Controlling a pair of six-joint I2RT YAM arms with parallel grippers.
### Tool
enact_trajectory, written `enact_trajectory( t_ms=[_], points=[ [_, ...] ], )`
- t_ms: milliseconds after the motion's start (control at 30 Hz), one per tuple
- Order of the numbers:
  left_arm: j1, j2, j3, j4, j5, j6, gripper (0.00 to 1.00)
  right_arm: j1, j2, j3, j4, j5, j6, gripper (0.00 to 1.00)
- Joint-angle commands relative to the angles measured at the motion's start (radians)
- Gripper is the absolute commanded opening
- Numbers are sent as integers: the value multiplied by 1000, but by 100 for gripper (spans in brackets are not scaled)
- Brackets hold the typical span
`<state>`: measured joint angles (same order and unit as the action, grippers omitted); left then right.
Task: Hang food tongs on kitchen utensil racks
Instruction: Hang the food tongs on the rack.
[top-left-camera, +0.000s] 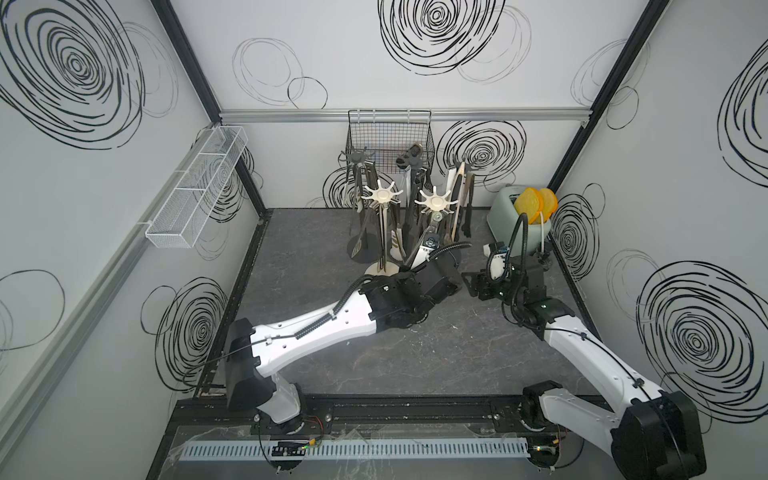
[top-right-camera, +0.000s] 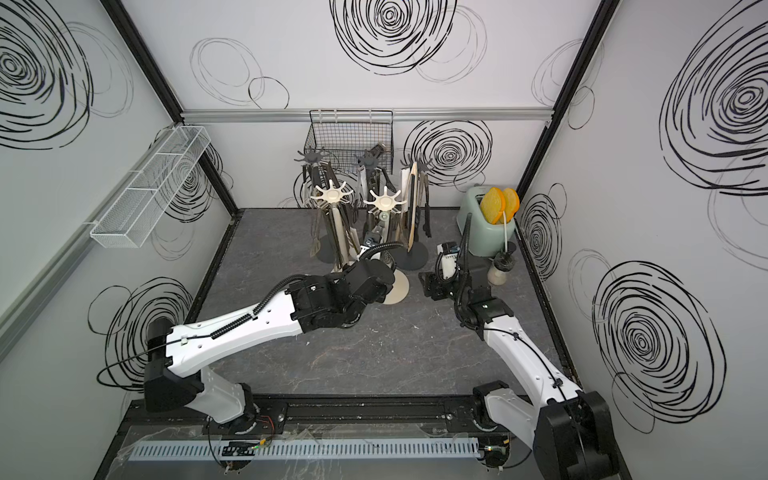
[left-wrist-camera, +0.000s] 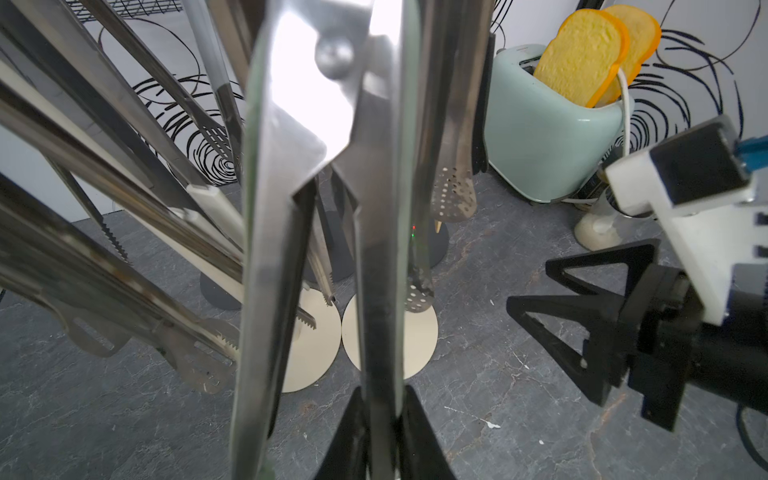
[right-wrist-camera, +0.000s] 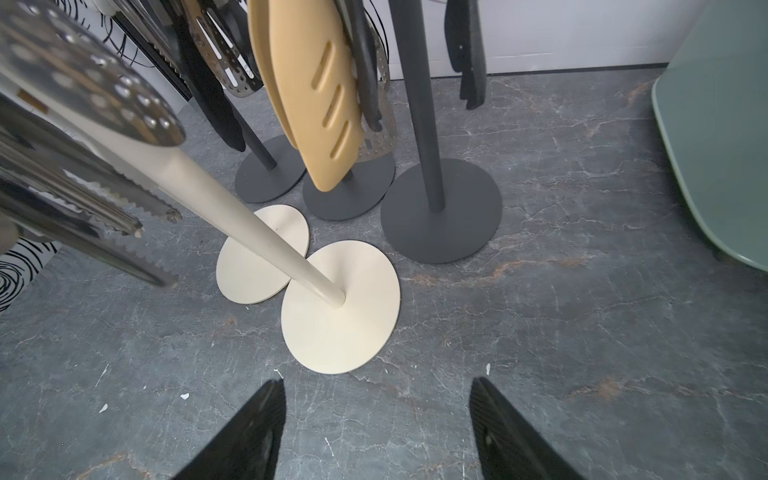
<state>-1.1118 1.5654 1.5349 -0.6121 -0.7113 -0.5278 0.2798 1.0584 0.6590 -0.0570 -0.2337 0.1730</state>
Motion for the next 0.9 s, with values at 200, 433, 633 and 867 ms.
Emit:
enact_trajectory(
  t_ms=[200, 433, 633, 867],
  points=[
    [12, 15, -1, 62, 32, 27, 22, 1, 2, -2, 13, 4, -2, 73],
    [22, 12, 4, 82, 52, 34, 27, 1, 9, -1, 4, 6, -2, 73],
    [27, 12, 9, 79, 52, 39, 27, 0, 13, -1, 8, 8, -2, 73],
    [10, -56, -60, 152, 62, 71, 33, -1, 17, -4, 9, 11, 0, 73]
  ],
)
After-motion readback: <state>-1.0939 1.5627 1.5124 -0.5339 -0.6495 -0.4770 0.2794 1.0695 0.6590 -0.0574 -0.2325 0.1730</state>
